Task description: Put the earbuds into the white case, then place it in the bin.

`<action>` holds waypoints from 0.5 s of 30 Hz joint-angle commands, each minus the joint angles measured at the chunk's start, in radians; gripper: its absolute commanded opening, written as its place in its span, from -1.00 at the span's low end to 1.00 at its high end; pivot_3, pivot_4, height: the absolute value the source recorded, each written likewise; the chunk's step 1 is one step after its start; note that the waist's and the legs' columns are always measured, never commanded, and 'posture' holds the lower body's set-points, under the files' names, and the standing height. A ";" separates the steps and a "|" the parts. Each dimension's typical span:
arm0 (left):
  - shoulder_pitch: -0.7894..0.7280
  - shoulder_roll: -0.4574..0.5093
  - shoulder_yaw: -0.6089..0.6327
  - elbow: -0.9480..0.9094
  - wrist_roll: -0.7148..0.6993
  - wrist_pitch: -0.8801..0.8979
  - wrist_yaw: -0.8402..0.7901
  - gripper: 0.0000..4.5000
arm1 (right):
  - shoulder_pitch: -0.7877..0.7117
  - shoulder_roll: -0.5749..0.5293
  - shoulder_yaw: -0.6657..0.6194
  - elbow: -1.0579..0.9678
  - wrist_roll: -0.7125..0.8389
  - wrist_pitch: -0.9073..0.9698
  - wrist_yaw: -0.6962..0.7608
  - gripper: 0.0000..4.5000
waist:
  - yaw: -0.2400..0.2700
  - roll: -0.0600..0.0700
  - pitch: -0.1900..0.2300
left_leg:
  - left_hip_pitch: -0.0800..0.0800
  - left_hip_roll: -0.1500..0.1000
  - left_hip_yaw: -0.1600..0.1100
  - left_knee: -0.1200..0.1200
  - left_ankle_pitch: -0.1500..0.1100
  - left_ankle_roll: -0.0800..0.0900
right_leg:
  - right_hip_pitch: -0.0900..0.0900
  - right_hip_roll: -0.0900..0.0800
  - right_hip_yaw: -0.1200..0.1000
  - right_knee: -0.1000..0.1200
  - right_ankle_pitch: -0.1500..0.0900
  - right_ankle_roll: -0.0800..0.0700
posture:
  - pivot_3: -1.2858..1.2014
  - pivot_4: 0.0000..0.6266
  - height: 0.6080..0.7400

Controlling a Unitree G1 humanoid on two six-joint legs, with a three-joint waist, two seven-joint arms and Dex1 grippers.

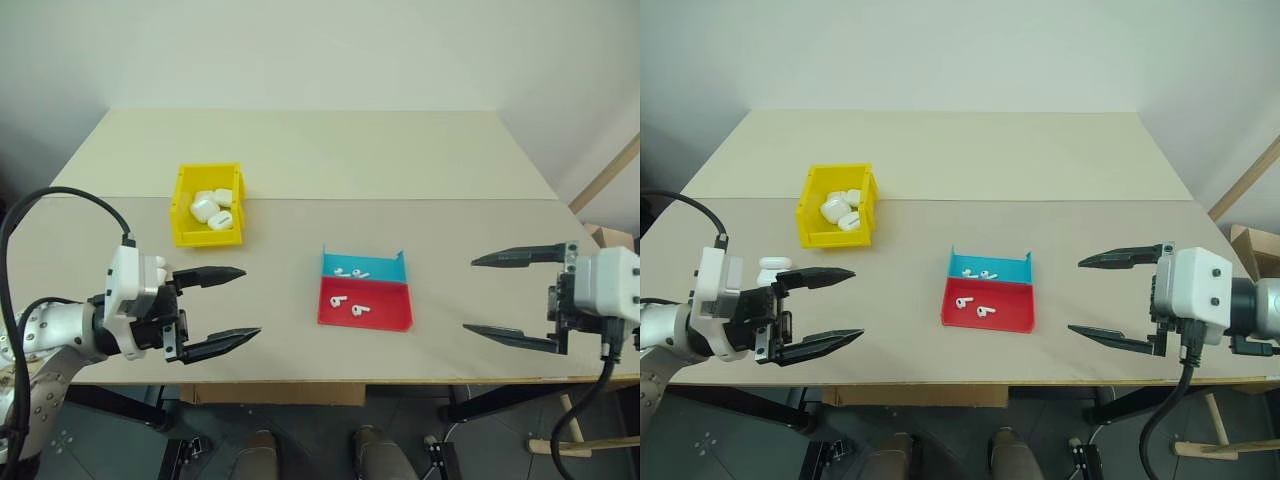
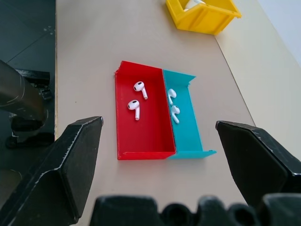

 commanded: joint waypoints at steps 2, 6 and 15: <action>0.003 0.005 0.039 -0.039 -0.026 -0.005 0.019 1.00 | -0.017 -0.006 -0.005 -0.003 -0.003 -0.027 -0.003 0.99 | 0.000 0.000 0.000 | 0.000 0.000 0.000 0.000 0.000 0.000 | 0.000 0.000 0.000 0.000 0.000 0.000 | 0.03 -0.52 1.00; 0.008 -0.011 0.043 -0.065 -0.025 0.008 0.091 1.00 | -0.022 -0.012 0.009 0.005 -0.016 -0.022 -0.012 0.99 | 0.000 0.000 0.000 | 0.000 0.000 0.000 0.000 0.000 0.000 | 0.000 0.000 0.000 0.000 0.000 0.000 | 0.03 -0.52 1.00; 0.052 -0.002 0.035 -0.164 0.089 0.064 0.284 1.00 | -0.035 -0.014 0.023 0.006 -0.018 -0.018 -0.024 0.99 | 0.001 0.000 0.000 | 0.000 0.000 0.000 0.000 0.000 0.000 | 0.001 0.000 0.000 0.000 0.000 0.000 | 0.03 -0.52 1.00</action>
